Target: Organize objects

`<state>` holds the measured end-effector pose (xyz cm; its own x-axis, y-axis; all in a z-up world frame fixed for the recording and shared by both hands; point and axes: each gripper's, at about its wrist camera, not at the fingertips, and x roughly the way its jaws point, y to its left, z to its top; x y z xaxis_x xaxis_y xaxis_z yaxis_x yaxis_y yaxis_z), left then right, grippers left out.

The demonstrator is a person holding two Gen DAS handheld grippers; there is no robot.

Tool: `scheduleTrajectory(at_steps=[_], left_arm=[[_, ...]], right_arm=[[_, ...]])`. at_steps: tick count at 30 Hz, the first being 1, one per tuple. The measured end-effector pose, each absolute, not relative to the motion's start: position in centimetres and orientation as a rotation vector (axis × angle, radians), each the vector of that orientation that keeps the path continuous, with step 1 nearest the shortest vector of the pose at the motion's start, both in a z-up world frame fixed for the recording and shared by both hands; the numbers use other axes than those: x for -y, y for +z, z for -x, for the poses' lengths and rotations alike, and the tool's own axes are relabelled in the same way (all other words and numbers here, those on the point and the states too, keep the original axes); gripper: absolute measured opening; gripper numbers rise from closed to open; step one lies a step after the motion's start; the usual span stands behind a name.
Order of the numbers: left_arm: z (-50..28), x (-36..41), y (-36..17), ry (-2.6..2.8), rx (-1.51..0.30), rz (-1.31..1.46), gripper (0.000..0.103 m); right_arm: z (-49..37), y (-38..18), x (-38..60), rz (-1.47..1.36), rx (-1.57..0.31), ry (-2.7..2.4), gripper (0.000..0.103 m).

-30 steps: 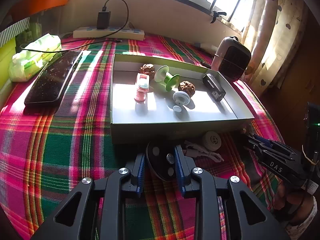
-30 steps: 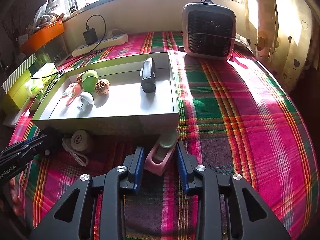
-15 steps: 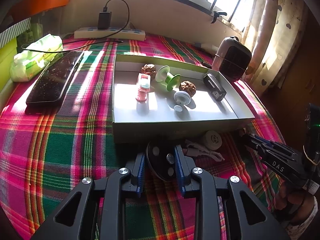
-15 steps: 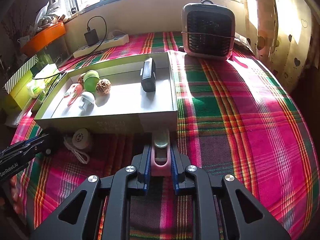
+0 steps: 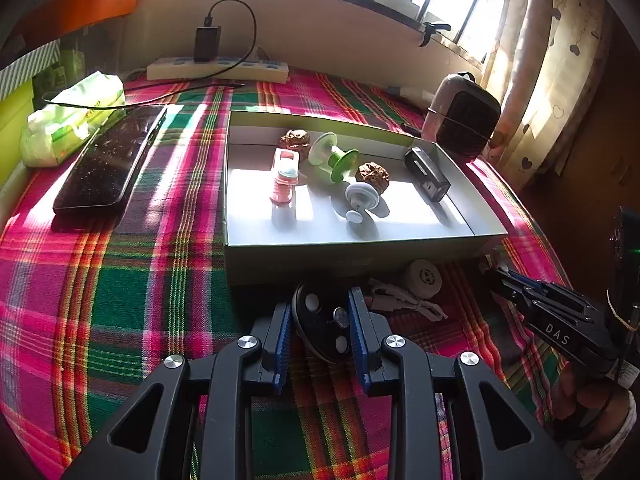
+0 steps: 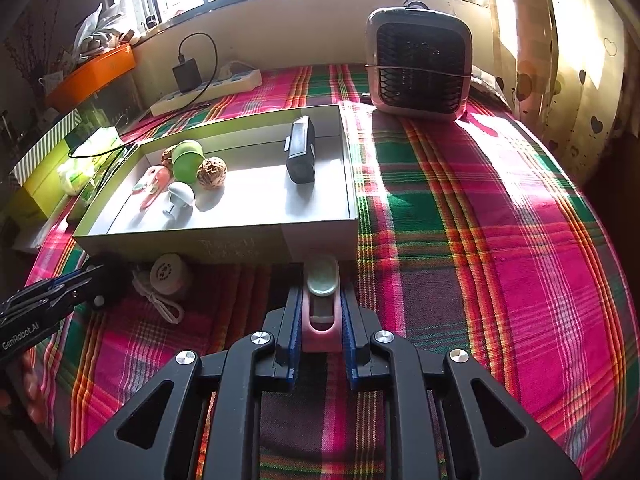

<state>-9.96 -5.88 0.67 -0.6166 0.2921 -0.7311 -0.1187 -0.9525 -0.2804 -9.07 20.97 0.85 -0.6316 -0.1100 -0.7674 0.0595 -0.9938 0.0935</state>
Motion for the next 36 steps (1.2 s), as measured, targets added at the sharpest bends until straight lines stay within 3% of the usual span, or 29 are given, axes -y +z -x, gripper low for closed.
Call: scheduleTrajectory(at_steps=[36], left_arm=[[10.1, 5.7, 4.1, 2.675, 0.249, 1.132, 0.024]], right_arm=[[9.5, 5.2, -18.5, -1.12, 0.048, -2.691, 0.018]])
